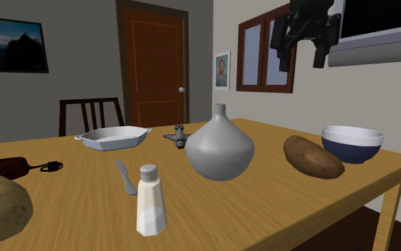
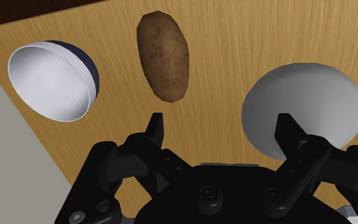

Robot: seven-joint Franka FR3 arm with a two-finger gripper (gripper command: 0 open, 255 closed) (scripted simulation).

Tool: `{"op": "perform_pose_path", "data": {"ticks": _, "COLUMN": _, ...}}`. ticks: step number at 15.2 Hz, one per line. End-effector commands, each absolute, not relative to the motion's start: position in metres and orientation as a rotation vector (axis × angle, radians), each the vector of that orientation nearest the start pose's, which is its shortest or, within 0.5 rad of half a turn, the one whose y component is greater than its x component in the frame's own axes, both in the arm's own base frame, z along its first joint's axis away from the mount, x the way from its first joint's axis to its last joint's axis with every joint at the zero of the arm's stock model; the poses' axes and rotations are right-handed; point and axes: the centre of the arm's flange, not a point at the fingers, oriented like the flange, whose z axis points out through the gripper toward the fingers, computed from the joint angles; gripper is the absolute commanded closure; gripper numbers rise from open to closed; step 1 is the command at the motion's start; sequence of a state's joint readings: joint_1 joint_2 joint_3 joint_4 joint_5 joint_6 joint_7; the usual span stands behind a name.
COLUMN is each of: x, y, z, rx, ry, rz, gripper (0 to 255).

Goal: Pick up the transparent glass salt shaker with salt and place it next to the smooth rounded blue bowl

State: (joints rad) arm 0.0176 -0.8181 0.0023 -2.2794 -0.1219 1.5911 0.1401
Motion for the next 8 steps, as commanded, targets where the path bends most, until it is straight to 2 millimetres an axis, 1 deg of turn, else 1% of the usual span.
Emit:
{"op": "perform_pose_path", "data": {"ticks": 1, "x": 0.3, "y": -0.007, "z": 0.639, "rx": -3.24, "ry": 0.205, "rz": -0.226, "gripper": 0}}
{"op": "perform_pose_path", "data": {"ticks": 8, "x": 0.298, "y": 0.062, "z": 0.591, "rx": -3.179, "ry": 0.117, "rz": -0.263, "gripper": 0}}
